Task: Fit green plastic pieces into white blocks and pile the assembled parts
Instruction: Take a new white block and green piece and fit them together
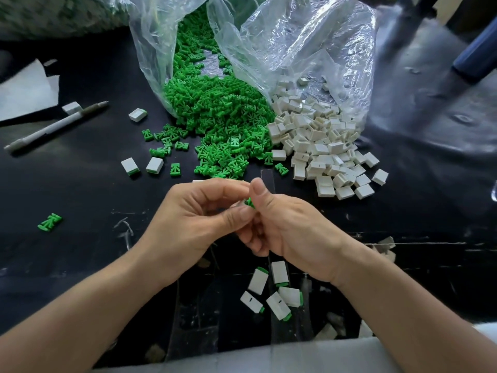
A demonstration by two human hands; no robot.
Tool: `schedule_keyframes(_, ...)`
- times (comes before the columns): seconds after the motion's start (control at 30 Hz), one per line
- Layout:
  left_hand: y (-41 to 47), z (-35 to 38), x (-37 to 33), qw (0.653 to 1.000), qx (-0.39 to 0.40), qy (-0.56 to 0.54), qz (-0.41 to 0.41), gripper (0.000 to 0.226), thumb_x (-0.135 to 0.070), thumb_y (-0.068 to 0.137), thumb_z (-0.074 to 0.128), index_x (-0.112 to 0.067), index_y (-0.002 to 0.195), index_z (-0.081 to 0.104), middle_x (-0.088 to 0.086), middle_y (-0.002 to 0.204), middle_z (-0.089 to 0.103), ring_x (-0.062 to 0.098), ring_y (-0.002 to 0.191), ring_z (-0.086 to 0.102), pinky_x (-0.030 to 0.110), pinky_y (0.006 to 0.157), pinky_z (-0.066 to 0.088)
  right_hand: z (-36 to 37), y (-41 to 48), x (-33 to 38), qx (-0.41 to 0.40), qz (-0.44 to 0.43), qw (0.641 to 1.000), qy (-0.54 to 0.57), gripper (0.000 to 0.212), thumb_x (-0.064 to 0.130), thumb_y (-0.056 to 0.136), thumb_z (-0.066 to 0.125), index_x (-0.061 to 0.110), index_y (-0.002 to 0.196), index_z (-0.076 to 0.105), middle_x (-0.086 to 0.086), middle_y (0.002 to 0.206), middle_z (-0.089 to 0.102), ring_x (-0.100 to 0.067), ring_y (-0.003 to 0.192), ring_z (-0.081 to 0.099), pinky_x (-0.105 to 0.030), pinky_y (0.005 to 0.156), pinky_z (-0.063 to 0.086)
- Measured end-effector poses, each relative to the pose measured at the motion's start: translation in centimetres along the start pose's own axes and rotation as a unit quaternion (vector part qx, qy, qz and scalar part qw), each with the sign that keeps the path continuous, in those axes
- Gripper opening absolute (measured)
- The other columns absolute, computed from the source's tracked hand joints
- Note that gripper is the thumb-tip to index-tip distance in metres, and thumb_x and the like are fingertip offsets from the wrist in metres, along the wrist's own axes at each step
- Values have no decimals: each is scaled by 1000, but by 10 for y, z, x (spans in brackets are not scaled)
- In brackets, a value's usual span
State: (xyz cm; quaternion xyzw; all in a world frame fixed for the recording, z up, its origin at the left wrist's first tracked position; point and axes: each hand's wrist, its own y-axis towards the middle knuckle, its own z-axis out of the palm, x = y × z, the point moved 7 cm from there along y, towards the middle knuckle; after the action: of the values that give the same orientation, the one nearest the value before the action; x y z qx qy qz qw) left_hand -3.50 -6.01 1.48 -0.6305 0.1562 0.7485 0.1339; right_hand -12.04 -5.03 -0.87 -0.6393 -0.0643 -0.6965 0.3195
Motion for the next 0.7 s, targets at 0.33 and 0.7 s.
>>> schedule_keyframes(0.33,0,0,2,1000,-20,5,-12,20,-8,73,61,1,89,71,20,63,63,31,54,64,30,58,56,0,1,0,-13,-6,1000,-19,62,54,77,35,-3,89,59,3,62,41,-9,58,35,-21,53,31)
schedule_keyframes(0.7,-1,-6,0,998,-31,-14,-45,23,-14,72,63,-10,92,73,15,65,68,23,57,66,24,59,53,-1,1,3,-2,-1,1000,18,44,51,85,43,9,80,53,5,59,52,-6,53,44,-17,50,35)
